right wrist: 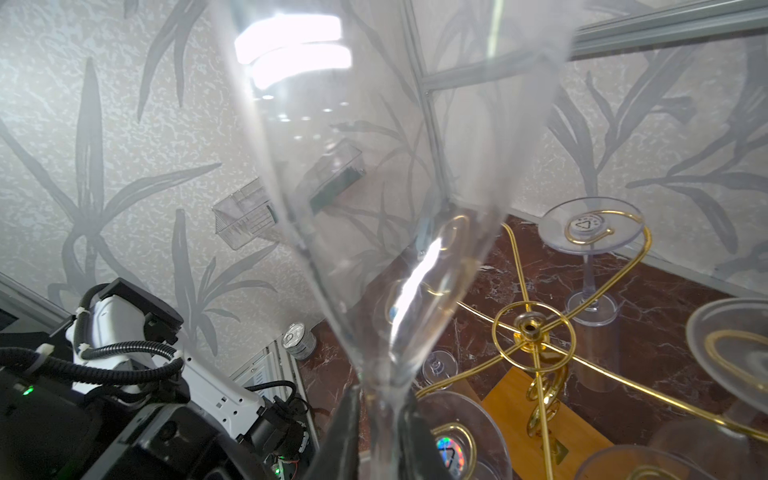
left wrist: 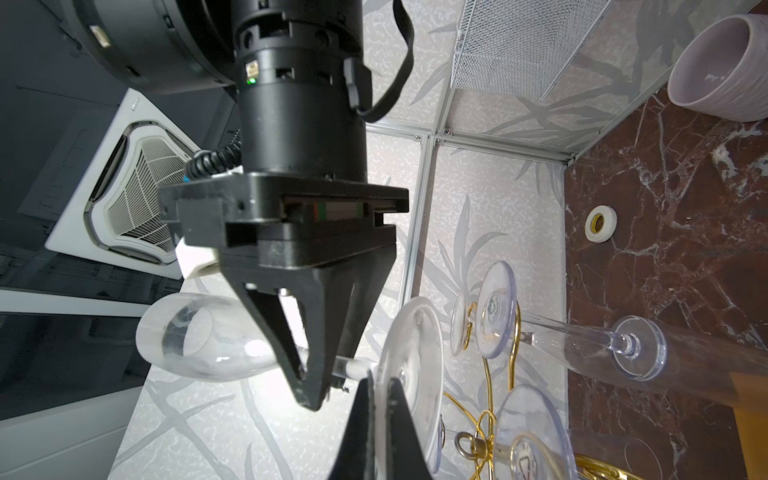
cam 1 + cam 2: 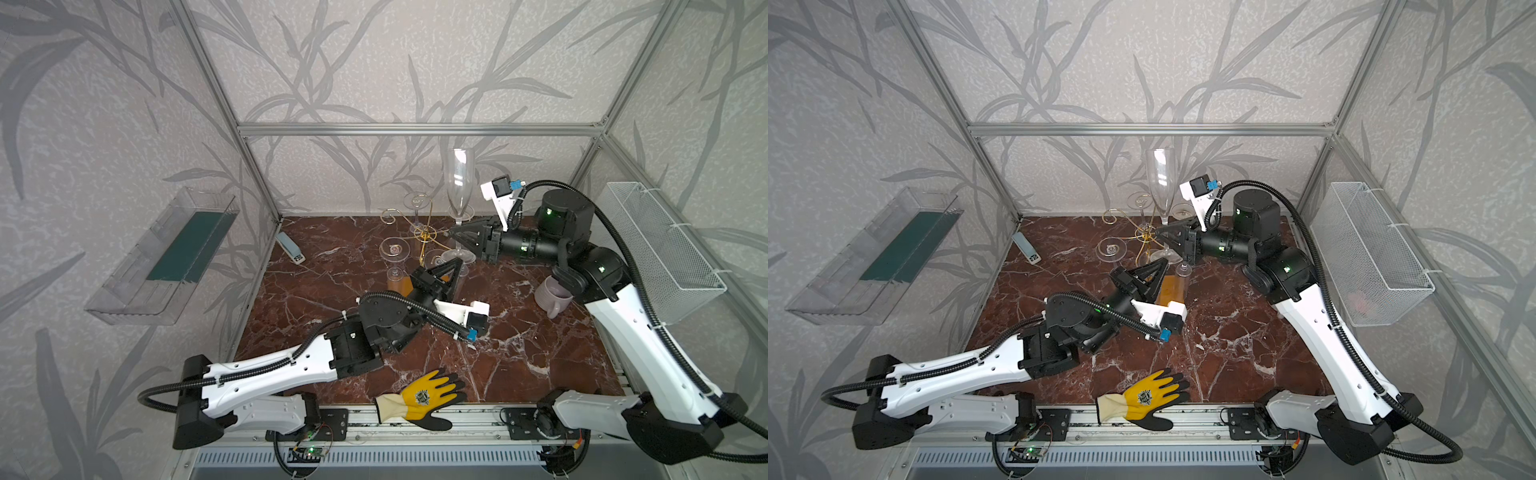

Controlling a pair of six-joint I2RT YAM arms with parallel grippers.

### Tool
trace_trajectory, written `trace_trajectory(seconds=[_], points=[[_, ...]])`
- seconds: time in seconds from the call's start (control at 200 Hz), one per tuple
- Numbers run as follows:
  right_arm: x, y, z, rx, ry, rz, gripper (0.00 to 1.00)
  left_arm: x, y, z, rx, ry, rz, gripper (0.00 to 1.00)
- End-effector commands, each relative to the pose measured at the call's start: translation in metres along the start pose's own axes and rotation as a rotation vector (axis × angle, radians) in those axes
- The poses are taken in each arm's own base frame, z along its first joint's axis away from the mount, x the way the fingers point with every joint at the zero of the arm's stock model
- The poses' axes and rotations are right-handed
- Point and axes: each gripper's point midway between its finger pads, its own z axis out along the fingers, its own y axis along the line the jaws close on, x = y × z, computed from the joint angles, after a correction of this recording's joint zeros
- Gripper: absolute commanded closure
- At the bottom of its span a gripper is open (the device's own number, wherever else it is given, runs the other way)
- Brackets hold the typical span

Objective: Take the wine glass off the wine glass rack

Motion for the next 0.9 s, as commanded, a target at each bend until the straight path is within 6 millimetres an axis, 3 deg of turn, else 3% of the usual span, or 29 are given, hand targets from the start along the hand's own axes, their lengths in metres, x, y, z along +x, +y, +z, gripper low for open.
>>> trace_trajectory(seconds=[0.0,0.025,0.145,0.255,0.345,0.52,0.705,0.8,0.9], points=[[-0.002,0.006,0.002,-0.031,-0.009,-0.014,0.95,-0.001,0.013,-0.003,-0.059,-0.004,0.002,1.00],[-0.002,0.005,0.002,-0.029,-0.009,-0.012,1.00,-0.001,0.013,-0.003,-0.058,-0.005,0.002,1.00],[-0.004,0.004,0.003,-0.024,-0.015,-0.008,1.00,-0.001,0.014,-0.005,-0.073,-0.007,-0.010,1.00],[-0.010,0.005,0.000,-0.015,-0.034,-0.033,1.00,0.000,0.020,-0.009,-0.100,-0.003,-0.054,0.83],[-0.020,0.009,-0.005,0.002,-0.052,-0.083,1.00,0.003,0.029,-0.016,-0.108,0.000,-0.158,0.64],[-0.033,0.010,-0.017,0.065,-0.069,-0.168,1.00,0.012,0.070,-0.045,-0.124,-0.060,-0.603,0.36],[-0.034,0.012,-0.022,0.077,-0.083,-0.209,1.00,0.028,0.102,-0.063,-0.029,-0.071,-1.056,0.30],[-0.027,0.010,-0.021,0.069,-0.083,-0.200,1.00,0.043,0.116,-0.063,0.020,-0.085,-1.318,0.30],[-0.017,0.007,-0.020,0.067,-0.064,-0.197,1.00,0.050,0.126,-0.060,0.044,-0.106,-1.472,0.26]])
